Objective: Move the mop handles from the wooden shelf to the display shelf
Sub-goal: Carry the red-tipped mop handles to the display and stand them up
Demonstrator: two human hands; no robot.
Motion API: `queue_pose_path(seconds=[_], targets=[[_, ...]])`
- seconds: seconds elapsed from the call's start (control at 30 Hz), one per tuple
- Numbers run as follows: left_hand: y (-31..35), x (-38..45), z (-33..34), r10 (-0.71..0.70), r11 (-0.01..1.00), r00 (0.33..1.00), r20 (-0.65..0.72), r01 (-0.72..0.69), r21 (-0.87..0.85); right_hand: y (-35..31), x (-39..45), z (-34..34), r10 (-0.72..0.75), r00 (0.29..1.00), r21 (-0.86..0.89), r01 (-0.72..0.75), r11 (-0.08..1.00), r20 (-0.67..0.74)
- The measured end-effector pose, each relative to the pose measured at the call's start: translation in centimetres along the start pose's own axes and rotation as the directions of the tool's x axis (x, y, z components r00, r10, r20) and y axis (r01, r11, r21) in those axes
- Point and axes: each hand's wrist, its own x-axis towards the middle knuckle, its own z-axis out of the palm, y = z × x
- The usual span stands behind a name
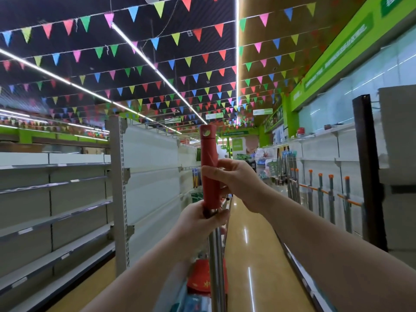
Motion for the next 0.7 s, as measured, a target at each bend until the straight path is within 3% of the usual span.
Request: queue_pose_path(seconds=[0.4,0.7], targets=[[-4.1,8.1,-1.1,-0.047,0.996,0.999,-0.006,0.047,-0.080,5.2,7.1,-2.0,-0.060,0.992,0.028,0.063,0.998,-0.108],[-7.2,15.6,0.0,-0.081,0.996,0.985,-0.152,0.073,-0.059,11.1,15.1,-6.0,-0.084,0.995,0.101,0.089,0.991,-0.055]])
